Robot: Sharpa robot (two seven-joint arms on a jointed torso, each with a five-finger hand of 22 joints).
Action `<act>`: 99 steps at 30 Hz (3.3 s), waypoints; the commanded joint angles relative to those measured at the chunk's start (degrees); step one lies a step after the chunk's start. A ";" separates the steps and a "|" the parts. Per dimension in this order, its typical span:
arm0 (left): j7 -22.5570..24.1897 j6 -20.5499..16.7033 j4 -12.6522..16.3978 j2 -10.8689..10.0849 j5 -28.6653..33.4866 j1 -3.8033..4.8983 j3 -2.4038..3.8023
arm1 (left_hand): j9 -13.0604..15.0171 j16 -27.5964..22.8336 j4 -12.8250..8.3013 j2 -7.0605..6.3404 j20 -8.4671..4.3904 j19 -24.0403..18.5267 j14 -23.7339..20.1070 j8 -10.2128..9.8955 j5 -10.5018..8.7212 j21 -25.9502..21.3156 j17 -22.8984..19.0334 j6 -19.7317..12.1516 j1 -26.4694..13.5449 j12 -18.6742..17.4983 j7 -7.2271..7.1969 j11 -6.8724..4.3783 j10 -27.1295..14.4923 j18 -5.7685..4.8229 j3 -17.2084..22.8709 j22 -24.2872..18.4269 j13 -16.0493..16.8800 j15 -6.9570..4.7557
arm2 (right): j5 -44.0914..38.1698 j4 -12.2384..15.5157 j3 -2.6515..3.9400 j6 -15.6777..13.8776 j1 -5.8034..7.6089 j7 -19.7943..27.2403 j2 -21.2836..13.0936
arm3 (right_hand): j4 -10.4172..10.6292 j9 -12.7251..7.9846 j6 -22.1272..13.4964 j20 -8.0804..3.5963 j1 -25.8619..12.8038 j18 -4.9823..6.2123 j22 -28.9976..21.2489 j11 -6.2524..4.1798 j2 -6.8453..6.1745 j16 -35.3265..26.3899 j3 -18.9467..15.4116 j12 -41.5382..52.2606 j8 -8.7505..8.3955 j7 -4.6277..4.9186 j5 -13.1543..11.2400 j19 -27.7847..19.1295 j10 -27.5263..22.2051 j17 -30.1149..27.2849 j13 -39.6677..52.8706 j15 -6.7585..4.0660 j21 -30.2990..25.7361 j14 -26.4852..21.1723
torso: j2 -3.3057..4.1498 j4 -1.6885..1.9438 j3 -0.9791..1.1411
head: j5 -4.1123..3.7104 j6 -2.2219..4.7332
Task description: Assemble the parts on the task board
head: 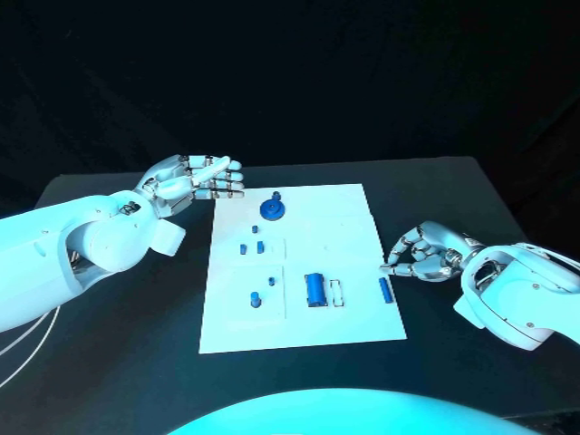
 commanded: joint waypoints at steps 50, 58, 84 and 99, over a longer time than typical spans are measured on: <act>1.12 1.20 0.33 -0.41 0.43 -0.34 0.03 | -0.23 -0.66 -0.02 1.02 -0.09 0.56 0.82 0.44 -0.48 -0.46 0.06 0.74 0.37 -0.32 4.20 -0.13 0.76 -0.04 0.45 -0.36 0.08 -0.13 | -18.06 -3.56 -0.20 10.67 -5.17 -10.05 6.22 | -0.22 -2.38 3.72 -0.32 12.49 -1.32 13.94 -0.39 -2.39 0.28 12.06 -0.19 -2.07 -0.99 4.97 5.27 3.50 12.83 11.88 -0.24 1.26 5.48 | 0.01 0.26 -0.19 | -0.03 -0.34; 1.12 1.12 0.35 -0.44 0.43 -0.34 0.03 | -0.25 -0.70 -0.02 1.07 -0.09 0.57 0.85 0.44 -0.49 -0.47 0.06 0.75 0.39 -0.31 4.19 -0.15 0.82 -0.04 0.45 -0.39 0.08 -0.14 | -17.85 -2.27 -0.18 8.24 -5.09 -10.51 6.14 | -0.31 -2.19 4.12 -0.40 10.60 -1.33 13.96 -0.48 -4.98 0.31 19.37 -0.15 -1.84 -1.07 7.94 5.30 3.59 12.95 11.98 -0.31 1.35 5.51 | 0.01 0.21 -0.23 | 0.19 -0.31; 2.01 0.58 0.53 -0.16 -0.17 -0.34 0.03 | -0.42 -1.06 -0.01 0.80 -0.08 0.60 1.00 0.39 -0.47 -0.54 0.08 0.76 0.61 -0.61 4.20 -0.10 0.57 -0.05 0.25 -0.61 0.00 -0.13 | 2.73 -0.40 -0.15 -0.82 -2.89 -5.67 10.29 | 0.06 0.20 2.77 -0.39 -3.17 -1.30 13.91 -0.49 -5.70 0.28 28.00 -0.23 0.19 -1.13 2.75 5.28 3.81 12.94 12.08 -0.32 1.12 5.51 | 0.04 0.22 -0.20 | 0.22 -0.37; 1.79 1.02 0.69 -0.32 -0.22 -0.33 0.03 | -0.47 -1.20 0.01 0.59 -0.08 0.60 1.04 0.38 -0.41 -0.56 0.08 0.77 0.61 -0.71 4.18 -0.09 0.50 -0.06 0.14 -0.69 0.00 -0.11 | 4.57 -1.49 -0.17 -0.02 -3.72 -7.03 13.25 | 0.14 0.54 2.83 -0.41 -9.05 -1.33 13.96 -0.45 -5.32 0.34 26.06 -0.20 0.54 -1.10 4.86 5.32 3.88 13.11 12.14 -0.30 1.32 5.55 | 0.08 0.24 -0.19 | 0.04 -0.56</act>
